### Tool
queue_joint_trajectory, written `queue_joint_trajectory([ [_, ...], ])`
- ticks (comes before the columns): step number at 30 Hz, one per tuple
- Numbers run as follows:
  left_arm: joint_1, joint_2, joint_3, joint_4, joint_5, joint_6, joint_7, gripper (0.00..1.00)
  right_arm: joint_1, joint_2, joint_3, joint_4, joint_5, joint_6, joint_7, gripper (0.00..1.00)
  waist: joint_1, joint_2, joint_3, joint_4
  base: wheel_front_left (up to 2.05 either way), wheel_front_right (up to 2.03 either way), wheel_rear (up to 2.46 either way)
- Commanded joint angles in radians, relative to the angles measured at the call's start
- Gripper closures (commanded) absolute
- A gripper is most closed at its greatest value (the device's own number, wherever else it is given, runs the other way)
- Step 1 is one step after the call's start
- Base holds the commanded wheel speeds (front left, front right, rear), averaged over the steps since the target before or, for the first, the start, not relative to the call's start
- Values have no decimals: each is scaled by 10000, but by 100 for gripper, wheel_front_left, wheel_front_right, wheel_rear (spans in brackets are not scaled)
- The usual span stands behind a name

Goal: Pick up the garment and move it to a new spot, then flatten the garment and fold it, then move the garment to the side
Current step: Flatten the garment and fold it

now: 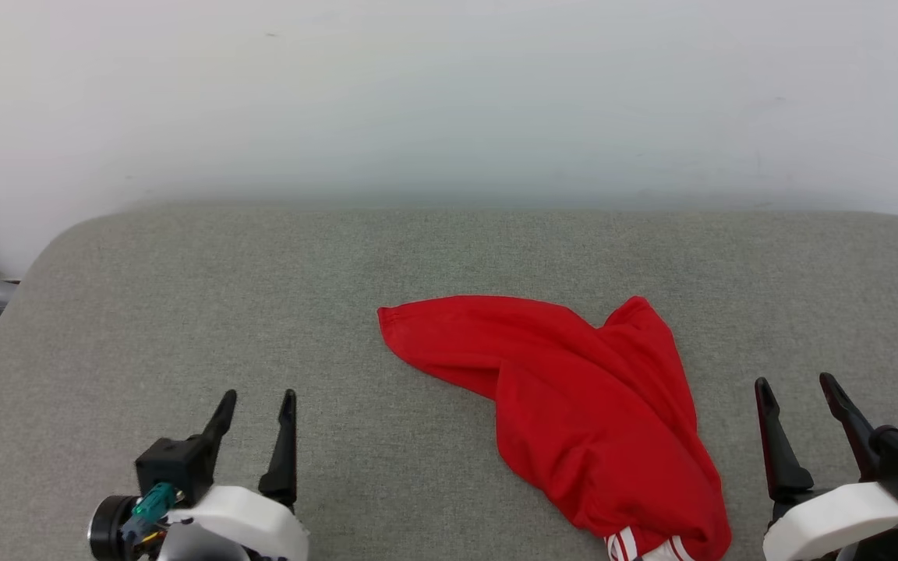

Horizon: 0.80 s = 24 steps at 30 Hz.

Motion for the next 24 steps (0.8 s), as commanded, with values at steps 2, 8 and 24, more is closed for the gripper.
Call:
queue_joint_trajectory([
  [2, -256, -93, -191, -67, -46, -102, 294, 0, 26, 11, -15, 15, 7, -7, -39, 0, 0, -1, 31, 19, 0, 0, 0],
  [8, -1074, -461, -1239, 139, -225, -728, 2005, 0, -105, 11, -53, -27, -55, -7, 28, 0, 0, -1, 226, 46, 0, 0, 0],
  [24, -3898, -1535, -3200, 2317, -1023, -2048, 6981, 0, -845, 11, 183, 78, 40, -7, -110, 0, 0, -1, 1792, -844, 0, 0, 0],
])
